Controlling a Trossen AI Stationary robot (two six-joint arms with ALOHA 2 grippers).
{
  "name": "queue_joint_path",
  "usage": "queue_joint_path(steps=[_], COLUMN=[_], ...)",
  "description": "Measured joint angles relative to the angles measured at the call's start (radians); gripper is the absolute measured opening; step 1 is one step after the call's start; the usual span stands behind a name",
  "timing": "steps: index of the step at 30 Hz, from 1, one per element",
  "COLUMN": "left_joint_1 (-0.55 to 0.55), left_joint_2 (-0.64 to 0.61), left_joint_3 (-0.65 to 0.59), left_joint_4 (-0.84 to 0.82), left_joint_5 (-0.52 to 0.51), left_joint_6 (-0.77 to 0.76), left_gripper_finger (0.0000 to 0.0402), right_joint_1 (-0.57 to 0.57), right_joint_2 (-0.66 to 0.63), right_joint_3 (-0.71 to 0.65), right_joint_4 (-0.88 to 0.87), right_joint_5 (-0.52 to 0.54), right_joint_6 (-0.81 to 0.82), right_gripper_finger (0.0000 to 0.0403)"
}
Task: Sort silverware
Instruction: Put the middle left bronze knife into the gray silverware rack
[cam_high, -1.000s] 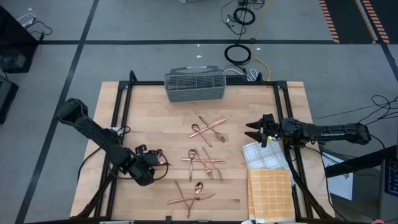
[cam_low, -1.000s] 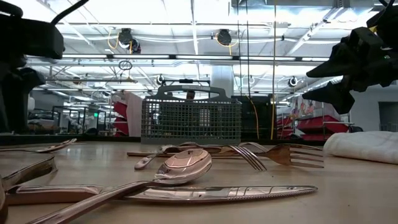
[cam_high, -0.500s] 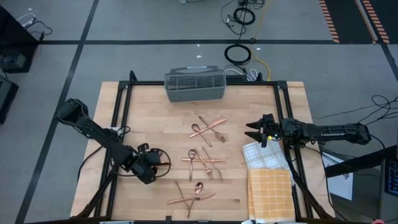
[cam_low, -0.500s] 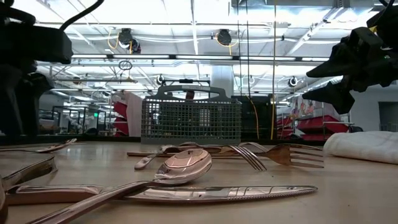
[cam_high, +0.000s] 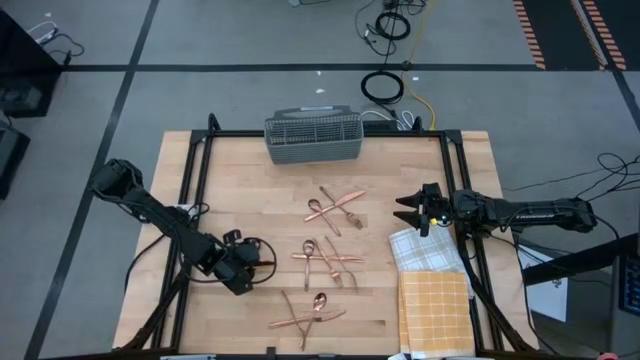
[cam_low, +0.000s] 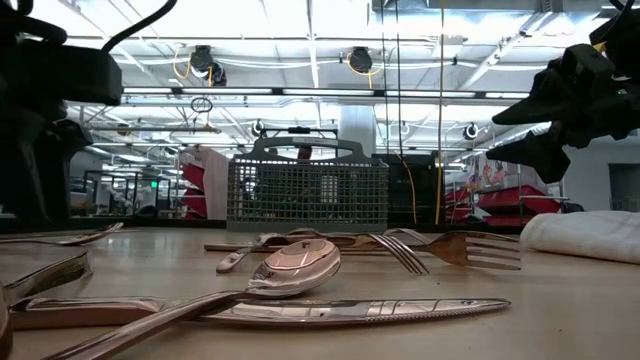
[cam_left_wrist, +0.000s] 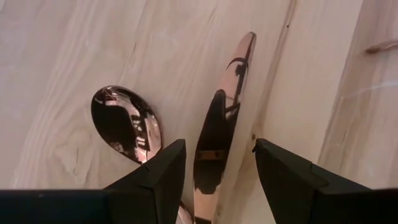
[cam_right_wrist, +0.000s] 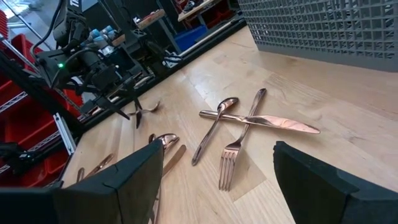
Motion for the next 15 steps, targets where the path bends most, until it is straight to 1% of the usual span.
queue_joint_path(steps=[11,15], left_joint_1=[0.0,0.0], left_joint_2=[0.002,0.002], left_joint_3=[-0.062,-0.096], left_joint_4=[0.079,0.15], left_joint_5=[0.008,0.053], left_joint_6=[-0.007,-0.006], left_gripper_finger=[0.0198,0.0191], right_joint_1=[0.0,0.0], right_joint_2=[0.0,0.0], right_joint_3=[0.0,0.0], right_joint_4=[0.0,0.0], right_joint_5=[0.0,0.0], right_joint_6=[-0.002,-0.002], right_gripper_finger=[0.0288,0.0288])
